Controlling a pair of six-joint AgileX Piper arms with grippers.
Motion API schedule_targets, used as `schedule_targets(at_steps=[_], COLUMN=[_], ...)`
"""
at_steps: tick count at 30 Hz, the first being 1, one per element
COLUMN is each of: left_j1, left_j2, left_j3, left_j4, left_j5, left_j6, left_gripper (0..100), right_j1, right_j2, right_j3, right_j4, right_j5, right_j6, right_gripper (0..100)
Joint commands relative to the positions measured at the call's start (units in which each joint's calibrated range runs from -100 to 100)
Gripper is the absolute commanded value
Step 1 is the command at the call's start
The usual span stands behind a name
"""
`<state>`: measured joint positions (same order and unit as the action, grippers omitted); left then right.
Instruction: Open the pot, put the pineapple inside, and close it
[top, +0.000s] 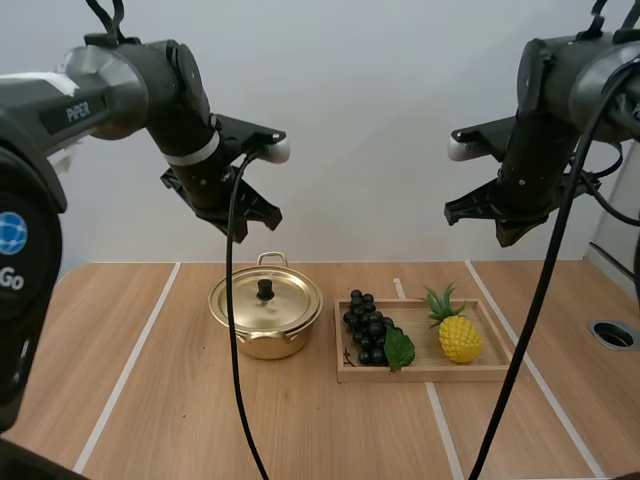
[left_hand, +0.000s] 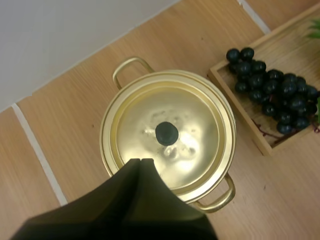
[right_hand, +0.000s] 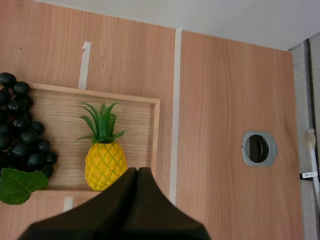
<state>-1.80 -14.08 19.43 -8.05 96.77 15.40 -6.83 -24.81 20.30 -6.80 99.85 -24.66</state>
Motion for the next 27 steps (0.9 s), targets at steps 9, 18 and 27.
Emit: schedule_targets(at_steps=[9, 18, 27], left_j1=[0.01, 0.01, -0.04], left_j2=[7.1, 11.0, 15.0], left_j3=[1.6, 1.7, 1.7], left_j4=[-4.1, -7.4, -7.7], left_j5=[-4.3, -5.9, -5.9], left_j6=[4.7, 9.0, 9.0], left_gripper=[56, 93, 93], right_j1=[-0.2, -0.2, -0.2], right_j2=[4.7, 5.4, 5.4], right_j3=[0.7, 0.7, 0.7], right_j4=[-0.5, -0.5, -0.5], right_j5=[-1.0, -1.9, -1.9], right_j6=[-0.7, -1.7, -1.8], right_gripper=[0, 0, 0])
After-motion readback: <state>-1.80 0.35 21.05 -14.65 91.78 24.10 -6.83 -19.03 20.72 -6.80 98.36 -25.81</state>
